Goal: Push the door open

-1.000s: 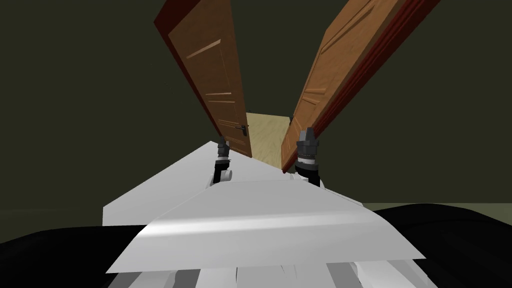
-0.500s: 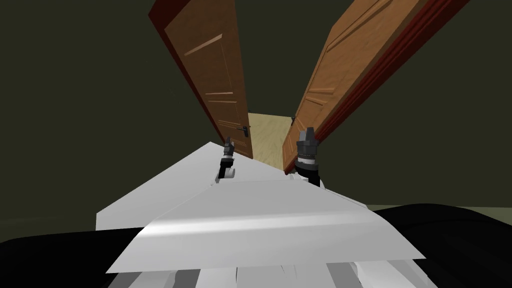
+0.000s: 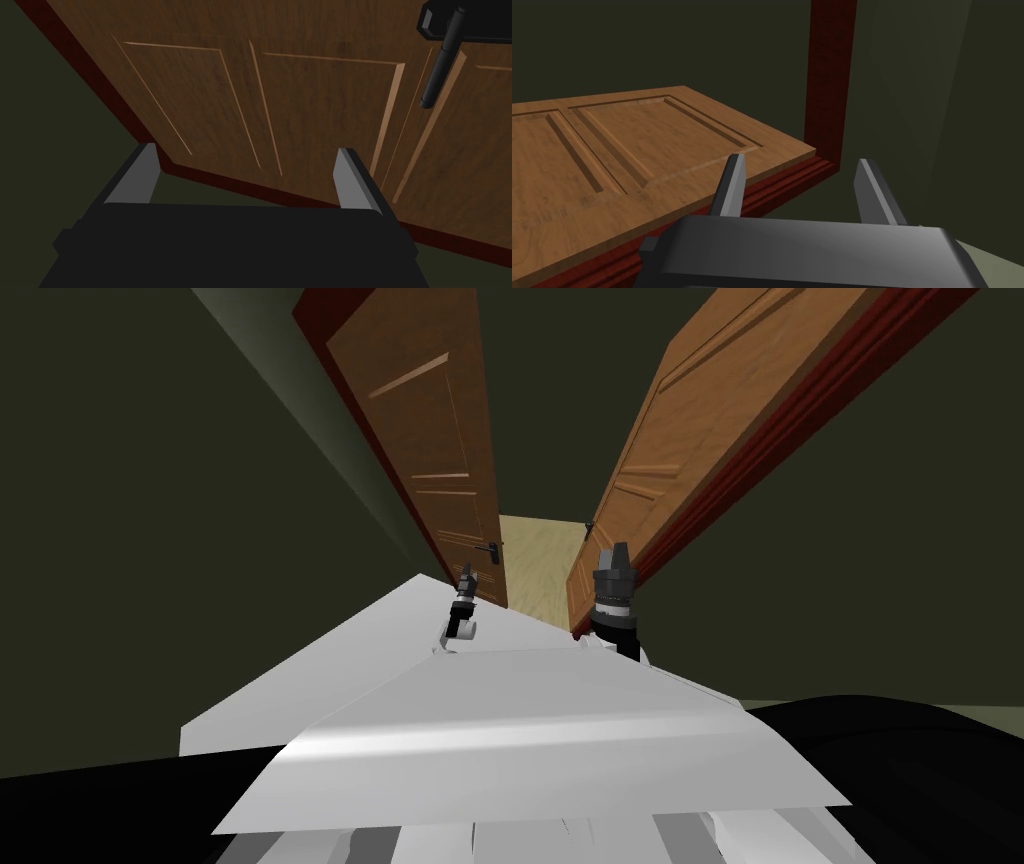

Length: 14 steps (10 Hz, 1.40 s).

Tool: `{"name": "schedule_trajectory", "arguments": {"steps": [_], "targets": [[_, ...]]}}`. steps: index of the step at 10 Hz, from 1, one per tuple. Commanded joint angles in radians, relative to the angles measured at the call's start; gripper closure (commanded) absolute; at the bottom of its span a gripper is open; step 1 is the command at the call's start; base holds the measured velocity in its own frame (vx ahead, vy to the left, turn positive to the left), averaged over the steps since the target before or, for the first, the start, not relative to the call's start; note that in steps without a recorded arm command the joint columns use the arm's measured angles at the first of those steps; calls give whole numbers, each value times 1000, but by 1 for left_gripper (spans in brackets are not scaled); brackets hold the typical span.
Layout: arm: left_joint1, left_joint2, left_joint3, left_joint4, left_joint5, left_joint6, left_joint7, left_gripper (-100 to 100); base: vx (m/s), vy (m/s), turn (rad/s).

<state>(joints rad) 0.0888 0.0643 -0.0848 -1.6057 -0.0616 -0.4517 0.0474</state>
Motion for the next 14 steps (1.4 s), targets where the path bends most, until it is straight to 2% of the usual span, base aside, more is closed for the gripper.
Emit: {"name": "schedule_trajectory", "arguments": {"steps": [1, 2, 3, 4, 5, 7, 8, 10, 11, 14], "targets": [[-28, 6, -8, 47, 2, 0, 13, -100, 75, 64, -12], [-52, 8, -16, 73, 2, 0, 21, -100, 75, 78, -35], [-52, 8, -16, 85, 2, 0, 21, -100, 53, 69, -13], [-76, 10, -24, 116, 3, 0, 30, -100, 55, 75, -11], [-76, 10, -24, 123, 3, 0, 30, -100, 41, 58, -12], [-124, 13, -40, 186, 3, 0, 47, -100, 54, 75, -21], [-124, 13, -40, 200, 3, 0, 47, -100, 53, 64, -20], [-172, 15, -56, 265, 4, 0, 64, -100, 69, 67, -18], [-172, 15, -56, 275, 4, 0, 64, -100, 65, 68, -17], [-242, 17, -79, 377, 6, 0, 88, -100, 69, 85, -23]]}}
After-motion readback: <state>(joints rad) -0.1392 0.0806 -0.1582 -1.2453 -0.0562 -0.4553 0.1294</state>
